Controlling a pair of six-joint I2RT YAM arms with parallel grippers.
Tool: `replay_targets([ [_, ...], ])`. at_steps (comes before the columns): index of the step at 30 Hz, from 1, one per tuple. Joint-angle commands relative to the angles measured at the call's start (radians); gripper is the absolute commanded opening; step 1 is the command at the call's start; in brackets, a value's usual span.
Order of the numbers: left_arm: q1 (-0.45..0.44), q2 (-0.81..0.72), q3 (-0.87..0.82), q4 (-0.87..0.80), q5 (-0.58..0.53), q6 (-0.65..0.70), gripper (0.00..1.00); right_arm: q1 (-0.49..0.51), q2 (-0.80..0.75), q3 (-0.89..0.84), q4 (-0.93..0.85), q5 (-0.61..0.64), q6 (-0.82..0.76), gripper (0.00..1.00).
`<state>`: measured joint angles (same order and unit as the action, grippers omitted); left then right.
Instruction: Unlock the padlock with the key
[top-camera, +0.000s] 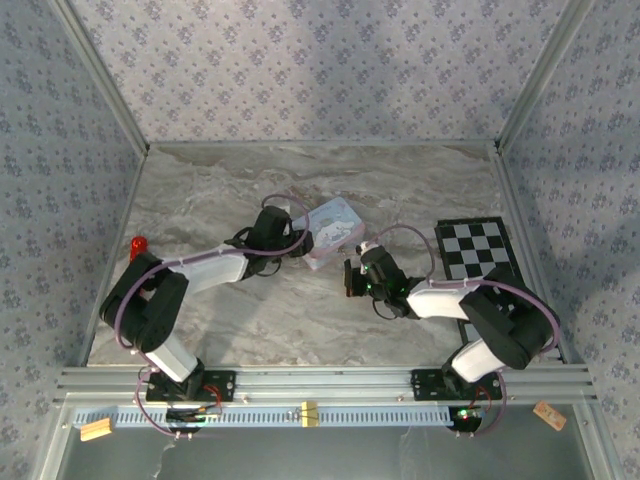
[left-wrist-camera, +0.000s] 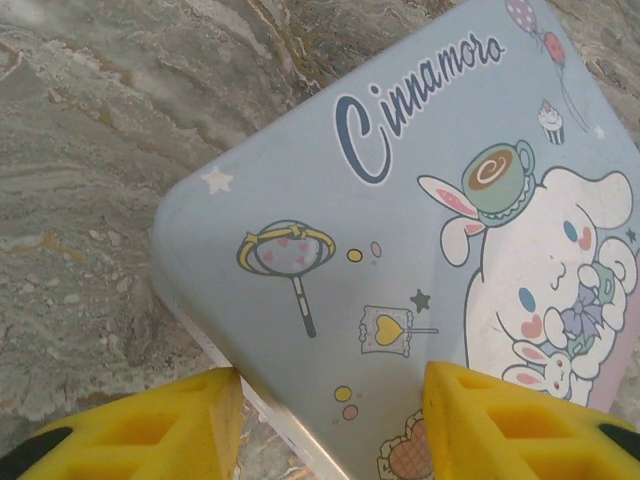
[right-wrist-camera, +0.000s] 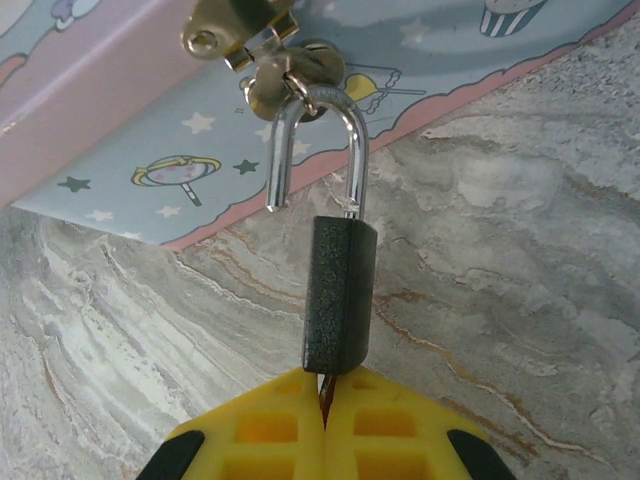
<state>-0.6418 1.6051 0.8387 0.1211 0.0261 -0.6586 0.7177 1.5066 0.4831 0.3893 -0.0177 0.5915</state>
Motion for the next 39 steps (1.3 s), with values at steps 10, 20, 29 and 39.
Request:
replay_targets([
  [10, -0.014, -0.035, -0.062, -0.107, -0.042, -0.021, 0.51, -0.032, -0.022, -0.015, -0.009, 0.049, 0.057, 0.00],
  [20, -0.014, -0.024, -0.056, -0.103, -0.029, -0.022, 0.51, -0.054, -0.013, -0.032, 0.005, -0.034, 0.062, 0.13],
  [29, -0.015, -0.022, -0.053, -0.103, -0.028, -0.019, 0.51, -0.058, -0.040, -0.070, 0.036, -0.045, 0.045, 0.33],
  [39, -0.013, -0.019, -0.049, -0.108, -0.029, -0.015, 0.51, -0.086, -0.182, -0.068, -0.041, -0.093, -0.086, 0.51],
])
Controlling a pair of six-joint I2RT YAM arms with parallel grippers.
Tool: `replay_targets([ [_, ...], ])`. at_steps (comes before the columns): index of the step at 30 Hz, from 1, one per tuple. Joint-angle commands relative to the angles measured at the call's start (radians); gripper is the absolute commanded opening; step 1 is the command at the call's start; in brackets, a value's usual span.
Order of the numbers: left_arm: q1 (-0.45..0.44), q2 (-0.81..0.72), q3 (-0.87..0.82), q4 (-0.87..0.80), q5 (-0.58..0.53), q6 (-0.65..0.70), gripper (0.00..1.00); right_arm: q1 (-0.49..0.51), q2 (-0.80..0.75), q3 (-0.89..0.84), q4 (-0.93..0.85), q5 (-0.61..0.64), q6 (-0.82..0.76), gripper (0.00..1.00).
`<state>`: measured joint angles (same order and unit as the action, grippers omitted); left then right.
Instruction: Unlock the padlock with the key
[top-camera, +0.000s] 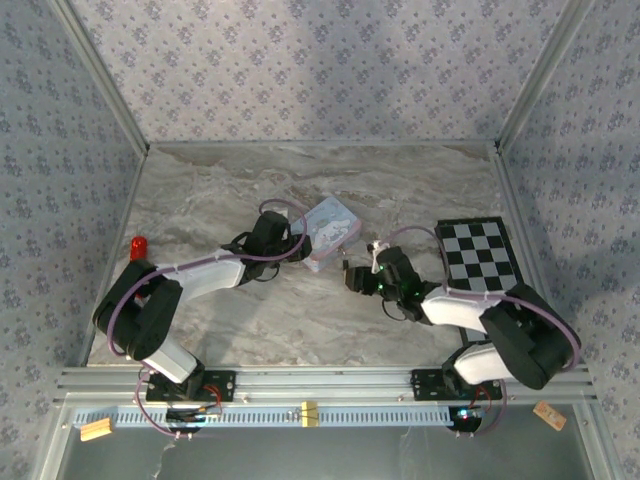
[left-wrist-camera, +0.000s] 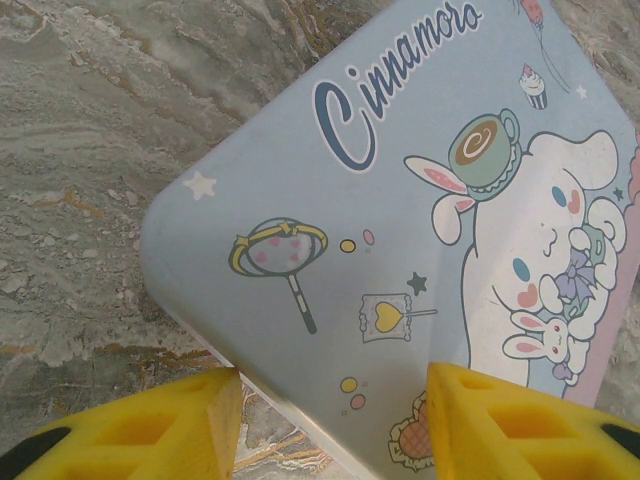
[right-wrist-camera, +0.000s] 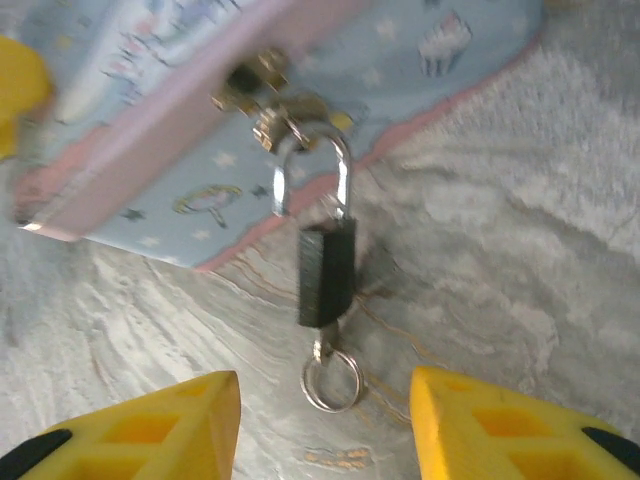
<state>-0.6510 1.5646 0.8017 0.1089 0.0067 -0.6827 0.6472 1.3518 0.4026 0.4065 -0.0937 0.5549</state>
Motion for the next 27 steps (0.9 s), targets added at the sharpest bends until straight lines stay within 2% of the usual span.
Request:
replay_targets([
  [1, -0.004, 0.022, -0.013, -0.094, -0.010, 0.007, 0.51, -0.026, -0.024, 0.030, -0.082, -0.036, -0.050, 0.52],
  [6, -0.004, 0.023, -0.016, -0.086, -0.006, -0.001, 0.51, -0.106, 0.069, 0.163, -0.238, -0.208, -0.029, 0.49],
  [8, -0.006, 0.023, -0.016, -0.084, -0.001, 0.000, 0.51, -0.124, 0.085, 0.171, -0.218, -0.247, -0.012, 0.49],
  [17, -0.005, 0.024, -0.019, -0.081, 0.004, -0.001, 0.51, -0.133, 0.171, 0.234, -0.228, -0.287, 0.000, 0.47],
  [27, -0.005, 0.025, -0.027, -0.072, 0.011, -0.005, 0.51, -0.132, 0.283, 0.285, -0.200, -0.271, 0.008, 0.42],
])
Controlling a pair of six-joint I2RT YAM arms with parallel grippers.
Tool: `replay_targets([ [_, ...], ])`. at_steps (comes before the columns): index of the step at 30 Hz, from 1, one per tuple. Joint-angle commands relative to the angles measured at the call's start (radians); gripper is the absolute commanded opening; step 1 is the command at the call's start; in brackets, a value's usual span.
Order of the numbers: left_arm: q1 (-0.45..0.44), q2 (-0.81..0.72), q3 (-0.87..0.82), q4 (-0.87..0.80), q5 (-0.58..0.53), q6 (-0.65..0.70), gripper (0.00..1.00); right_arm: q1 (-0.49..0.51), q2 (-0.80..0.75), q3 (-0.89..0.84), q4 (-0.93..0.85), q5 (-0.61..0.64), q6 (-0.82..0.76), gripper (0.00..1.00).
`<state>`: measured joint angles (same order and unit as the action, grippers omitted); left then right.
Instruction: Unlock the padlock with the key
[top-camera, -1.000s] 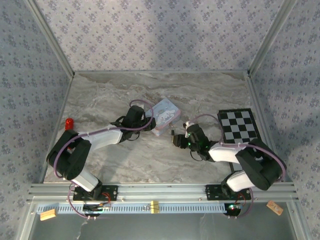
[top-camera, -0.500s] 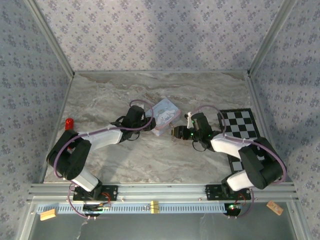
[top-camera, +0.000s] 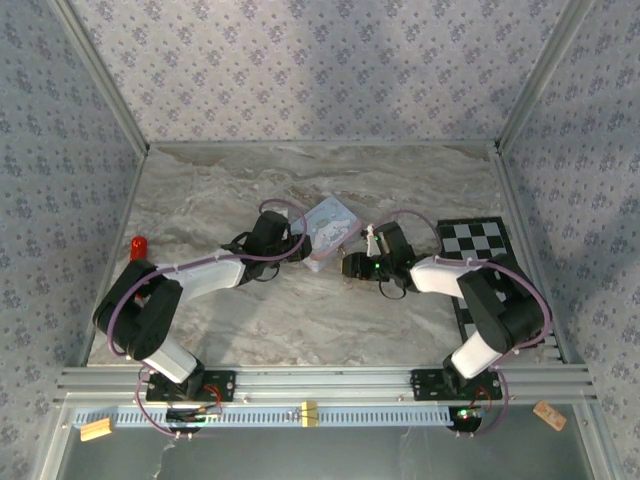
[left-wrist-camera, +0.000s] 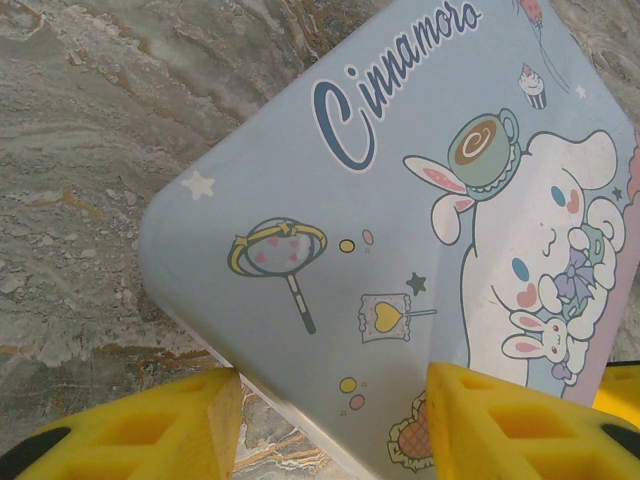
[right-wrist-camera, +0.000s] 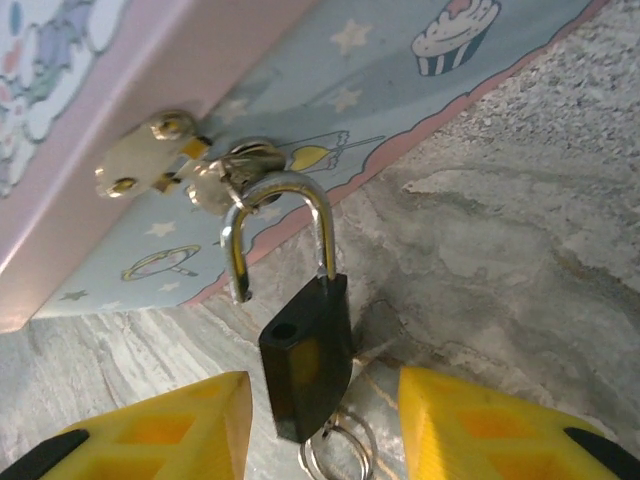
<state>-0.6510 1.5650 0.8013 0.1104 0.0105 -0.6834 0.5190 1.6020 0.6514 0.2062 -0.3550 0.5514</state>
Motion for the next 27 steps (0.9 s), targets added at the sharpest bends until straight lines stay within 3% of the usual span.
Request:
replay_targets([
  [1, -0.005, 0.024, -0.030, -0.074, 0.007, -0.003, 0.51, -0.004, 0.046, 0.041, 0.005, -0.009, 0.012, 0.41],
  [17, -0.003, 0.019, -0.048, -0.066, 0.000, -0.008, 0.51, -0.008, 0.087, 0.063, -0.001, 0.022, 0.013, 0.14],
  [27, -0.004, 0.018, -0.049, -0.063, -0.003, -0.016, 0.51, -0.018, 0.053, -0.013, 0.173, -0.033, 0.120, 0.06],
])
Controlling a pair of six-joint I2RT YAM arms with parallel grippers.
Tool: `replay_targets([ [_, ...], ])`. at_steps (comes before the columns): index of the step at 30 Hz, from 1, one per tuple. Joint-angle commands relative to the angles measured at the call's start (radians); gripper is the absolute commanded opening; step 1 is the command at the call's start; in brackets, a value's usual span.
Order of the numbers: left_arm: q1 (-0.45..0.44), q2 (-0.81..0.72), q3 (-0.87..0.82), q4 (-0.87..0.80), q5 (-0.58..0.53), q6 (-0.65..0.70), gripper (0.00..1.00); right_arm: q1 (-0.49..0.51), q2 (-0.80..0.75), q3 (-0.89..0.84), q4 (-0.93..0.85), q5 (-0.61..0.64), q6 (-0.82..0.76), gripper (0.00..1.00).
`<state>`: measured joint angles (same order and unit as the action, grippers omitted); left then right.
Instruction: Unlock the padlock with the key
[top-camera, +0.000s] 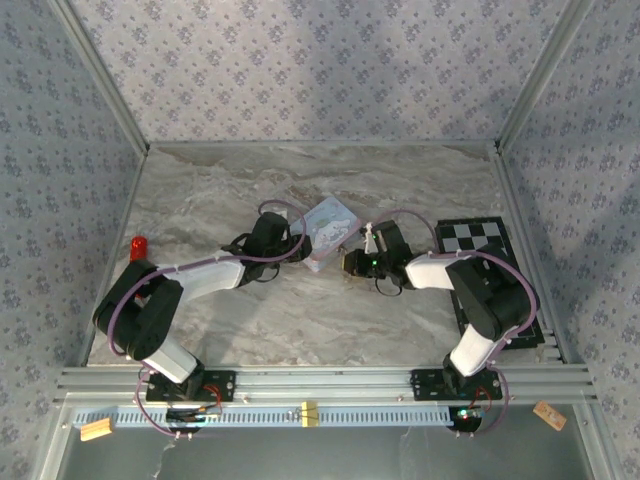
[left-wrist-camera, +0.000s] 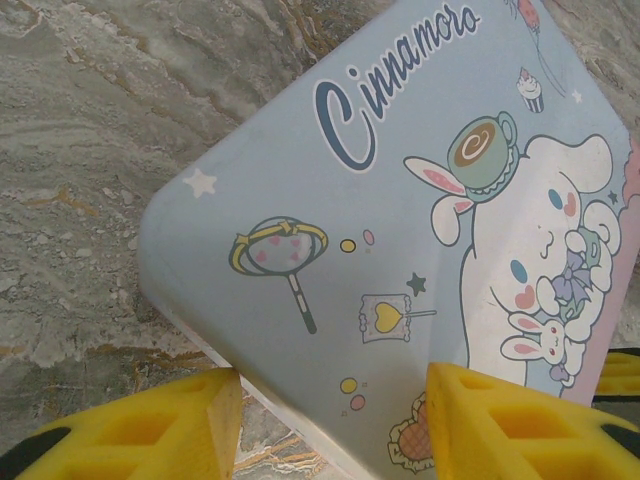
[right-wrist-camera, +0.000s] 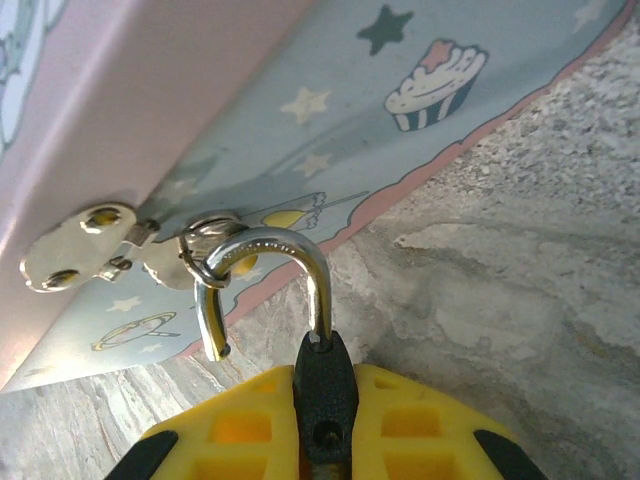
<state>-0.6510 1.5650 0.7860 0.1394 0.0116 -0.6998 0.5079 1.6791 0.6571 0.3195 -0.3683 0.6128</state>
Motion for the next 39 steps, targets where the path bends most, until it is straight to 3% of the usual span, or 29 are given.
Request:
replay_targets([
  [1, -0.004, 0.017, -0.034, -0.091, -0.006, -0.002, 0.51, -0.007, -0.024, -0.020, 0.068, -0.022, 0.071, 0.05],
  [17, -0.004, 0.011, -0.039, -0.087, -0.013, -0.013, 0.51, -0.032, -0.047, -0.104, 0.247, -0.052, 0.216, 0.00],
  [27, -0.022, -0.009, -0.072, -0.025, -0.005, -0.091, 0.51, -0.005, 0.035, -0.141, 0.512, -0.044, 0.421, 0.00],
  [39, -0.048, -0.009, -0.063, -0.020, -0.016, -0.100, 0.51, -0.017, 0.085, -0.148, 0.622, 0.003, 0.525, 0.00],
])
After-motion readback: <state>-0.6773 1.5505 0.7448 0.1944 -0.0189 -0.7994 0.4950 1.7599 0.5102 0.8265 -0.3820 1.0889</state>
